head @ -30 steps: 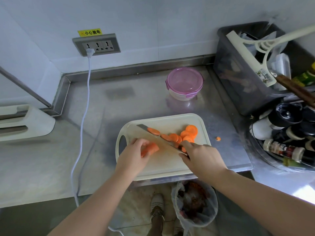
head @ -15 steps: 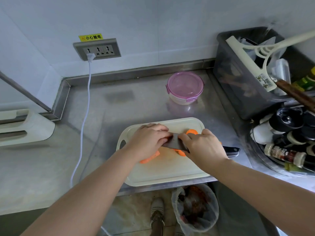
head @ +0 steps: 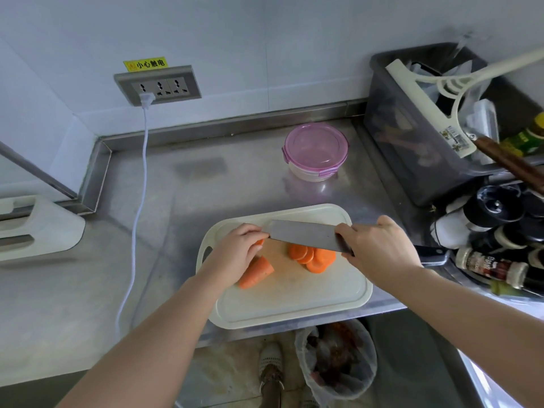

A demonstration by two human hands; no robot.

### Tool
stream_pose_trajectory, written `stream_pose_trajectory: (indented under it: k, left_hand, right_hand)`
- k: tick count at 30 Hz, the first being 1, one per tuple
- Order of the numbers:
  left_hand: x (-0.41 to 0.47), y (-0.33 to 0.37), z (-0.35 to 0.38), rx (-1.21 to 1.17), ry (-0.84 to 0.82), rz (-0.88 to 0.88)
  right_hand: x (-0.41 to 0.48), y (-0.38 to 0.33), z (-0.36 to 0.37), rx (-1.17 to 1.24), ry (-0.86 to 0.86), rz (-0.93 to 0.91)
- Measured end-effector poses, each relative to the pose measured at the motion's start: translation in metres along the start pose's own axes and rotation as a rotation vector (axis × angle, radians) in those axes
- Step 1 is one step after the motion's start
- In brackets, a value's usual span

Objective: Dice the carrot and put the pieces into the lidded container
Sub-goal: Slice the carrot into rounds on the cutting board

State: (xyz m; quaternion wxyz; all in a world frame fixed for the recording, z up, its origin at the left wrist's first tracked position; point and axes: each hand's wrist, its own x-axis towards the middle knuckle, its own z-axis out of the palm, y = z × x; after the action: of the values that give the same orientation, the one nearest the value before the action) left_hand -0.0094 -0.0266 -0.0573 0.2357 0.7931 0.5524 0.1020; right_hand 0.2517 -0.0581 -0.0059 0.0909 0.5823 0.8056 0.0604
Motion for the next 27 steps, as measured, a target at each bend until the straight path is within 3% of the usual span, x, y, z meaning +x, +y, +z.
stream_pose_trajectory:
  k: [5, 10, 16, 22, 27]
  left_hand:
    - [0.002, 0.001, 0.001, 0.047, -0.087, -0.065]
    - [0.013, 0.026, -0.005, 0.086, 0.044, -0.135]
    - [0.022, 0.095, 0.025, 0.172, -0.135, -0.165]
    - [0.029, 0.110, 0.046, 0.174, -0.060, -0.278]
    - [0.029, 0.096, 0.041, -0.056, -0.132, -0.320]
  right_hand:
    - [-0.008, 0.014, -0.011, 0.060, -0.030, 0.083]
    - [-0.009, 0.024, -0.011, 0.302, 0.016, 0.263]
    - [-0.011, 0.027, -0.011, 0.459, 0.049, 0.344]
    - [-0.020, 0.028, -0.009, 0.492, 0.026, 0.384]
    - [-0.024, 0.029, -0.011, 0.521, 0.013, 0.400]
